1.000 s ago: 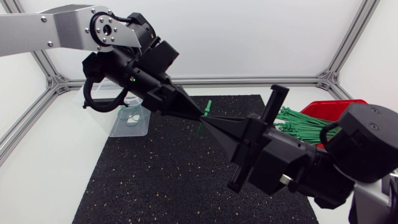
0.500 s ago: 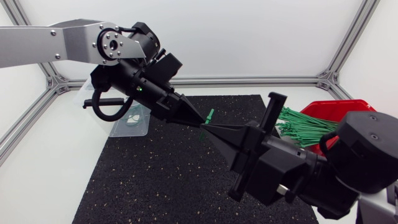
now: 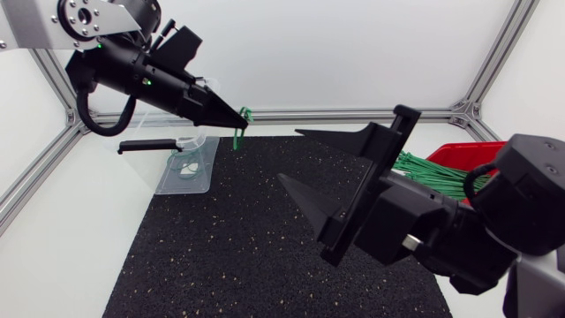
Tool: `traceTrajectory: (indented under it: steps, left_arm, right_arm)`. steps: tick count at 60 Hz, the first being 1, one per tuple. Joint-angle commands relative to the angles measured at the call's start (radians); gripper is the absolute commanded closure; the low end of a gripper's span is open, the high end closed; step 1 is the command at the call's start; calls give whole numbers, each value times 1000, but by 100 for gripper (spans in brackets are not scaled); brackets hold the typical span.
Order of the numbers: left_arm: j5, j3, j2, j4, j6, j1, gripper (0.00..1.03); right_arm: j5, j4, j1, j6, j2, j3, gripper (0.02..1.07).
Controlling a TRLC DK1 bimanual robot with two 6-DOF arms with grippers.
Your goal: Take a green cable tie from the red box, thread the tail through the head to close it, then place it in the transparent bin on the left.
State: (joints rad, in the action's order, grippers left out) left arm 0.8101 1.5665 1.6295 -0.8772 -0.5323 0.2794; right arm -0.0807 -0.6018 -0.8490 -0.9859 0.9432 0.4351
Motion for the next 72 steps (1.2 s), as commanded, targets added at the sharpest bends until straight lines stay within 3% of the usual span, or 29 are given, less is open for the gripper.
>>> traceTrajectory:
  steps: [1, 9, 15, 31, 39, 42, 44, 47, 51, 72]
  left_arm:
    - [-63, 72, -30, 43, 80, -63, 100]
    - [-247, 125, 10, 133, 178, -148, 100]
    - [-315, 167, 69, 127, 203, -200, 100]
    - [-459, 162, 142, 159, 224, -241, 100]
    - [-540, 152, 165, 175, 230, -240, 79]
    - [-577, 153, 176, 175, 245, -238, 58]
    - [-589, 152, 174, 173, 252, -238, 38]
    - [-589, 150, 171, 169, 259, -236, 27]
    - [-606, 138, 151, 169, 269, -230, 4]
    - [-680, -3, -22, 207, 265, -233, 4]
  right_arm:
    - [4, 14, 36, 43, 37, 44, 16]
    - [12, 48, 97, 85, 74, 83, 12]
    - [36, 88, 122, 115, 91, 114, 11]
    - [121, 139, 136, 130, 112, 120, 7]
    - [147, 201, 137, 150, 98, 129, 7]
    - [160, 212, 137, 153, 91, 131, 7]
    - [171, 231, 136, 162, 83, 134, 7]
    - [179, 247, 134, 170, 72, 136, 7]
    - [199, 274, 133, 178, 57, 142, 7]
    - [266, 413, 232, 308, -57, 166, 7]
